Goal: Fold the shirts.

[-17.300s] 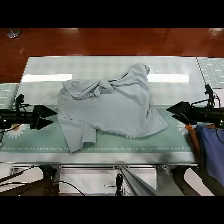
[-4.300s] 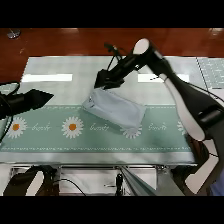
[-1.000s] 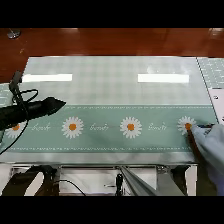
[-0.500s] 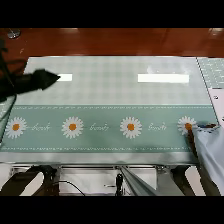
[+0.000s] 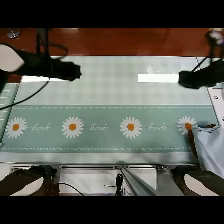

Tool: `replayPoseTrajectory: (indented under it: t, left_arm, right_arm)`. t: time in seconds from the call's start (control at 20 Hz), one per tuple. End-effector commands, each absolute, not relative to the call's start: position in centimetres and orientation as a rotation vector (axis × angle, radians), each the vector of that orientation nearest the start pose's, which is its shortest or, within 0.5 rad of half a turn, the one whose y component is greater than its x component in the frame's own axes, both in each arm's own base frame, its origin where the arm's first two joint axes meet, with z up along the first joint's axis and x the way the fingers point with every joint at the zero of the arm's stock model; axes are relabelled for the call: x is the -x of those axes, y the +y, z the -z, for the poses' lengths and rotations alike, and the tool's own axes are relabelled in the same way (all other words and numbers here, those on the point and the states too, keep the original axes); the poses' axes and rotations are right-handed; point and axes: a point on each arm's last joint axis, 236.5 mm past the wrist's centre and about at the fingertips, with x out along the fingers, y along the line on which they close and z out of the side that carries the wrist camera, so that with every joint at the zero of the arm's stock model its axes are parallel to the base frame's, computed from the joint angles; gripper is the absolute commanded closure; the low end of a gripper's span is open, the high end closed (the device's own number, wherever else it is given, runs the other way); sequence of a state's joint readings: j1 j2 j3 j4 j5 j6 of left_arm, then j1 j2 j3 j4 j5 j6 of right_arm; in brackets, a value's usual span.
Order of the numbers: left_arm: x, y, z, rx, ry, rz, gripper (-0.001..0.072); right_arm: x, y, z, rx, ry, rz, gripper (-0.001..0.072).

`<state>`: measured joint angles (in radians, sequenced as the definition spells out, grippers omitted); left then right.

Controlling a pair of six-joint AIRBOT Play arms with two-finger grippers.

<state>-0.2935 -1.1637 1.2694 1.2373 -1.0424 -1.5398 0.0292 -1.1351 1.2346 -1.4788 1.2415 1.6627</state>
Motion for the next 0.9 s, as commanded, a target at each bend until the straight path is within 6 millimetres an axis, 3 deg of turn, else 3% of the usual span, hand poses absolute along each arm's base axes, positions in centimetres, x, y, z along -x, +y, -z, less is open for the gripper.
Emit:
replayPoseTrajectory:
  t: [0.0, 0.1, 0.2, 0.85]
  left_arm:
    - [-37.9, -13.1, -3.7, 0.074, 1.147, 0.251, 0.0686]
    - [-37.7, -11.3, -2.6, 0.105, 1.198, 0.207, 0.0686]
    - [-37.8, -10.5, -2.7, 0.114, 1.2, 0.189, 0.0686]
    - [-37.4, -10.3, -2.4, 0.116, 1.22, 0.185, 0.0686]
  right_arm:
    - [-36.8, 3.5, -0.7, -0.031, 1.328, 0.063, 0.0687]
    - [-37.1, 4.6, 0.2, -0.071, 1.343, 0.038, 0.0686]
    - [-37.8, 4.9, -0.3, -0.085, 1.304, 0.025, 0.0687]
    - [-37.9, 4.9, -0.4, -0.084, 1.3, 0.026, 0.0686]
